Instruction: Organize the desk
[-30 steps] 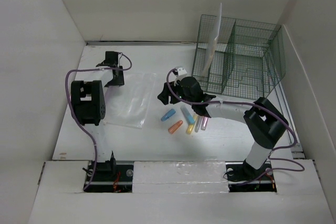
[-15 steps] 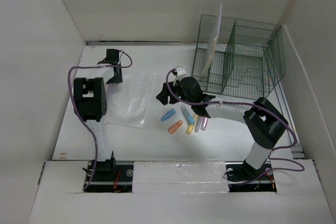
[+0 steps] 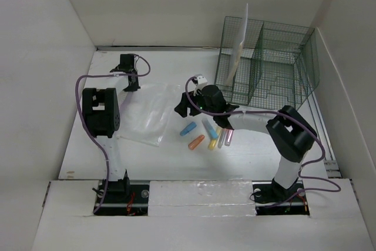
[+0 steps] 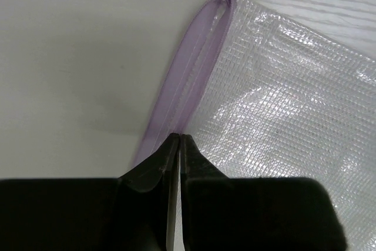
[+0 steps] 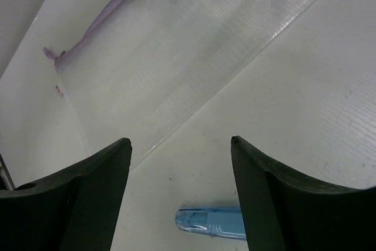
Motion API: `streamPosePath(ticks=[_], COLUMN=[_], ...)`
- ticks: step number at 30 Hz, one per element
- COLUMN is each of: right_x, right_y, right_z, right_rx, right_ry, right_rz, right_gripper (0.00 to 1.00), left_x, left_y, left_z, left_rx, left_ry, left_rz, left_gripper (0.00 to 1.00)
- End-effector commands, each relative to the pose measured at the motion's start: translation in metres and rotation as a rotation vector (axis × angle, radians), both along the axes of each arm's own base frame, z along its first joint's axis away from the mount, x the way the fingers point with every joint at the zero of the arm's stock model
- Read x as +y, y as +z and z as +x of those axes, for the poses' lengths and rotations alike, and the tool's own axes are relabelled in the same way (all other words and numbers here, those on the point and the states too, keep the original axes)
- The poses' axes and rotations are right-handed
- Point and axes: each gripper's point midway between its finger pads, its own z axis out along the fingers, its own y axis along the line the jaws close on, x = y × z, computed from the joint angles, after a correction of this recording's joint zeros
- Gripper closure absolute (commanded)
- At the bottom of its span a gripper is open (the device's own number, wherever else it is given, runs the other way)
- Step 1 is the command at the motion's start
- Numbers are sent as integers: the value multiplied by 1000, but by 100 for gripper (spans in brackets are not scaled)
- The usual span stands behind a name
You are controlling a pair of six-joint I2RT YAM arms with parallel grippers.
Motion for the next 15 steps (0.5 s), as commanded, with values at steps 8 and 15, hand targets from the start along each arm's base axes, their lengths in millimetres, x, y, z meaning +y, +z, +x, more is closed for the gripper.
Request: streamPosePath(ticks=[8,15], right_x=[10,-1], right_y=[12,-16], right_z=[45,58], right_rx=[-24,35], right_ry=[-5,-103], right_rz=[72,42], right_gripper=[15,9], left_x=[-39,-47], left_y=[114,141], left_z=[-14,-27], left_rx=[-288,-339], left_ry=[-48,-67], left_rz=[-144,-199], left_gripper=[100,100])
